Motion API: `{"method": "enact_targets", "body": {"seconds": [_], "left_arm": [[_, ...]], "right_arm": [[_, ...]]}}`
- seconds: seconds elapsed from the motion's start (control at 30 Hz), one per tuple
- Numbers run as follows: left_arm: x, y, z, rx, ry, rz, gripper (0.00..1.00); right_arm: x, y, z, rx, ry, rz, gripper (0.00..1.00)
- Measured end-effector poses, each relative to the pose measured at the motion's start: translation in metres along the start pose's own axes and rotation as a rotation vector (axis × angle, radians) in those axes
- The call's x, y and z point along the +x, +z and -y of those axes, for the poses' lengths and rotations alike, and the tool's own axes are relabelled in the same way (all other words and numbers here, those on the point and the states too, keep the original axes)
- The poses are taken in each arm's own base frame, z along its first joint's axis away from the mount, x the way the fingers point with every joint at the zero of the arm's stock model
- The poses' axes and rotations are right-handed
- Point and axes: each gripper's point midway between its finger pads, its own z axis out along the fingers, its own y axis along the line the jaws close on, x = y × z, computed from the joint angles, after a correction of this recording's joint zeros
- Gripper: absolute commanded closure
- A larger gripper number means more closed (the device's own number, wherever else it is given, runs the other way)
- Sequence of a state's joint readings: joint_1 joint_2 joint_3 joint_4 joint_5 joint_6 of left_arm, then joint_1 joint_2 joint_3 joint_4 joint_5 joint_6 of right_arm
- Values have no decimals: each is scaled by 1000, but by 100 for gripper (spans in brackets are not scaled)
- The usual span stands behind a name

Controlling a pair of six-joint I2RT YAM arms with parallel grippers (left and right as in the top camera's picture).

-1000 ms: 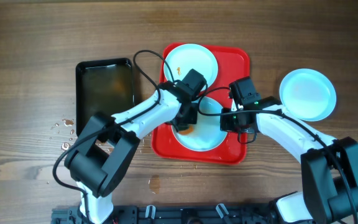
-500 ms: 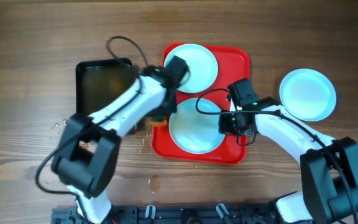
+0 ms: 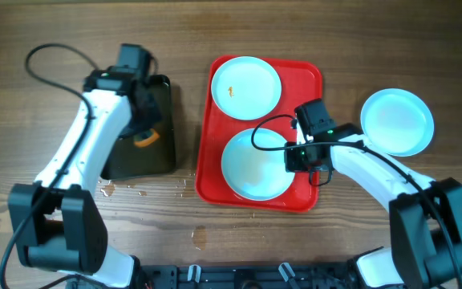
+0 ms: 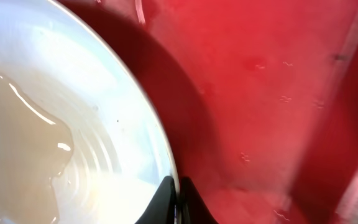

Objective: Clean dirty plates on tray and stack at the side

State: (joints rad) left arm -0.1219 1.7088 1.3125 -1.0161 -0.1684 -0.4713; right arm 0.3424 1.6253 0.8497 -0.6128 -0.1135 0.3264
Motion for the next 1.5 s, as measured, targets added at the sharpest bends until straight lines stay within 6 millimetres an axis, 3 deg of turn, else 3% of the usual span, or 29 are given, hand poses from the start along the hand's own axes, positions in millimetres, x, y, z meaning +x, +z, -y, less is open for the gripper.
{"method": "enact_targets", "body": {"seconds": [0.13, 0.3, 0.4, 0.53, 0.57, 0.73, 0.77, 1.07, 1.5], "left_arm": [[12, 24, -35, -42, -74, -68, 96], [25, 37, -46, -38, -106, -121, 92], [23, 38, -43, -19, -103, -119, 74], [24, 38, -42, -15, -95, -121, 55], [24, 38, -42, -13, -98, -122, 52], [24, 38, -42, -13, -94, -122, 27], [24, 38, -42, -13, -97, -122, 0], [24, 38, -42, -13, -97, -123, 0], [24, 38, -42, -13, -97, -123, 0]], "right_arm": [[-18, -35, 5, 93, -48, 118, 96], [-41, -101, -10, 234, -161, 398, 96], [-42, -133, -19, 374, -242, 545, 96], [-42, -158, -27, 563, -347, 669, 96], [-39, -160, -36, 570, -382, 689, 96], [-36, -183, -44, 710, -457, 788, 96], [-35, -190, -46, 748, -472, 816, 96], [-26, -204, -63, 820, -565, 882, 96], [-27, -208, -66, 826, -568, 901, 96]]}}
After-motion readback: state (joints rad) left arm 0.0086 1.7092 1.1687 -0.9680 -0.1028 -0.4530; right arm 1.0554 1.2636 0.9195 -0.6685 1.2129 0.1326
